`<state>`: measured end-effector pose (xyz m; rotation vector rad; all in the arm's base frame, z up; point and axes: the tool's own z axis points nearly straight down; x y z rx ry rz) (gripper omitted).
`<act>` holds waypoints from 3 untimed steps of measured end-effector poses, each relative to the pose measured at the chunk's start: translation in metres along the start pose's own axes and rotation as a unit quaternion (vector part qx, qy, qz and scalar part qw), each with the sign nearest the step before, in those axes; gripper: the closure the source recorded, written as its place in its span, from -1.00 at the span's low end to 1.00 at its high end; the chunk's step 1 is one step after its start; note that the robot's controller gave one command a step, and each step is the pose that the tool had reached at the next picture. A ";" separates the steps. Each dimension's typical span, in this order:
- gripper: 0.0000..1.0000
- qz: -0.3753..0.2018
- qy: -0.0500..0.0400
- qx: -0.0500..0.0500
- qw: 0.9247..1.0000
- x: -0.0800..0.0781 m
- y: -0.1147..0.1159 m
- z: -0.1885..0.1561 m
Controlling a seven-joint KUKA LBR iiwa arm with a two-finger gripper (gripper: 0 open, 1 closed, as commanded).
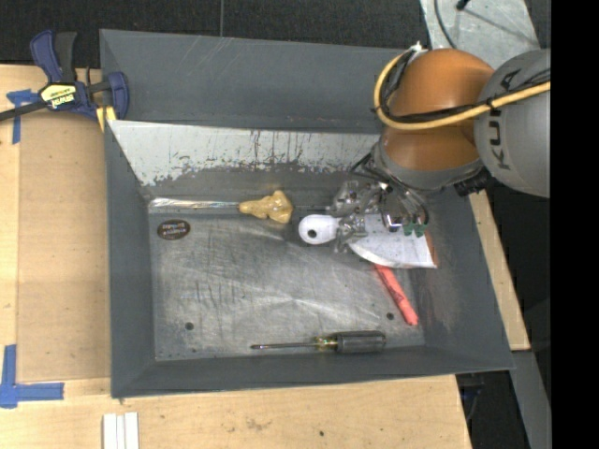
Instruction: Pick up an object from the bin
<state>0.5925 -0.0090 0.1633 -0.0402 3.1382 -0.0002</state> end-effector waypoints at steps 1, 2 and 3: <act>1.00 -0.002 0.001 0.000 1.000 0.002 -0.002 -0.005; 1.00 0.000 -0.001 0.000 1.000 -0.001 0.000 -0.014; 1.00 -0.004 0.001 0.000 1.000 0.010 -0.007 -0.041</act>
Offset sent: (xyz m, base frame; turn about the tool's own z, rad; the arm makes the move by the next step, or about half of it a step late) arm -0.0016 0.0032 0.0179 0.0030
